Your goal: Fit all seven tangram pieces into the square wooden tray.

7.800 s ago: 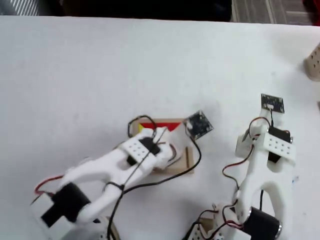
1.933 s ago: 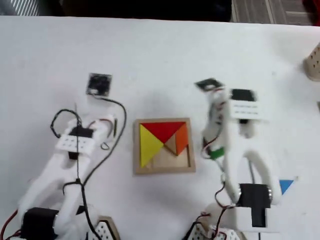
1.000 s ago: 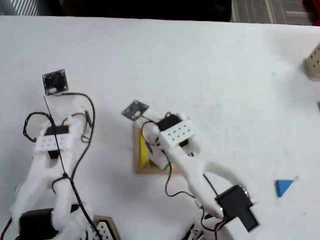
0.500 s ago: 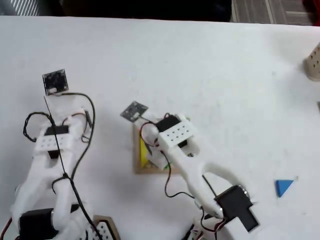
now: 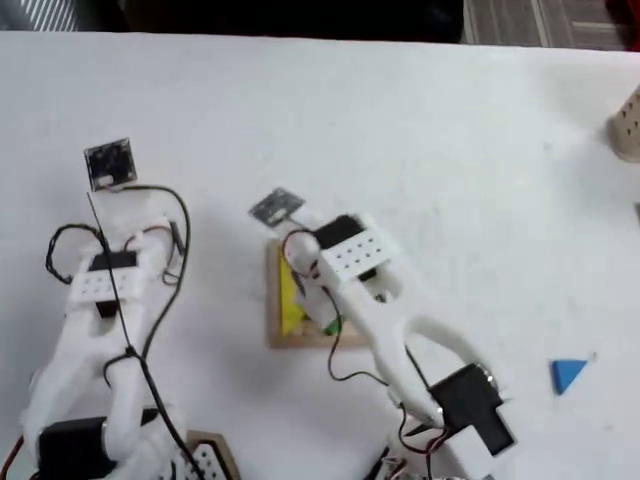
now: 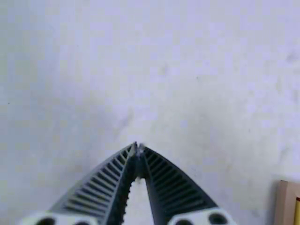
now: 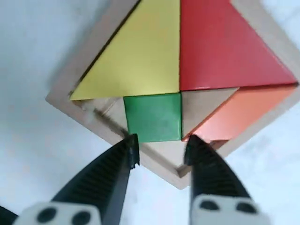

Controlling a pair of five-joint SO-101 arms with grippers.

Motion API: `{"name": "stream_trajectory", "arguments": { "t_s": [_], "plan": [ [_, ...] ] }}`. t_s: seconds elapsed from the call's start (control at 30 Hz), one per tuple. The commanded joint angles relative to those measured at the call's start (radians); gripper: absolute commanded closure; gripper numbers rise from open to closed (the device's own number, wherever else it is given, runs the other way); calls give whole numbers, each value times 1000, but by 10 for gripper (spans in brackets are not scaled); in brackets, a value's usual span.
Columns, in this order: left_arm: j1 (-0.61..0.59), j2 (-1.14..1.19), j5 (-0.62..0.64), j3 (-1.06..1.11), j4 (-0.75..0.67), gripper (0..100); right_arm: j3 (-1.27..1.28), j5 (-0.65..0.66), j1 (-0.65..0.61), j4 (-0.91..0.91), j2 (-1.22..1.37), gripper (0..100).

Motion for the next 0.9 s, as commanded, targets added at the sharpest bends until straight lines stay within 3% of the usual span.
{"name": "stream_trajectory", "arguments": {
  "t_s": [0.0,0.2,0.37,0.53,0.77,0.87],
  "plan": [
    [13,-41,11,-29,-17,980,-57,-17,35,44,-8,950],
    [27,-41,11,-28,-17,980,-9,49,-4,61,-10,981],
    [27,-41,11,-28,-17,980,133,44,-64,-131,-8,981],
    [27,-41,11,-28,-17,980,189,-38,-16,-272,-5,981],
    [27,-41,11,-28,-17,980,163,-35,102,-269,-10,981],
    [27,-41,11,-28,-17,980,112,-12,101,-166,-56,981]
  ]
}}
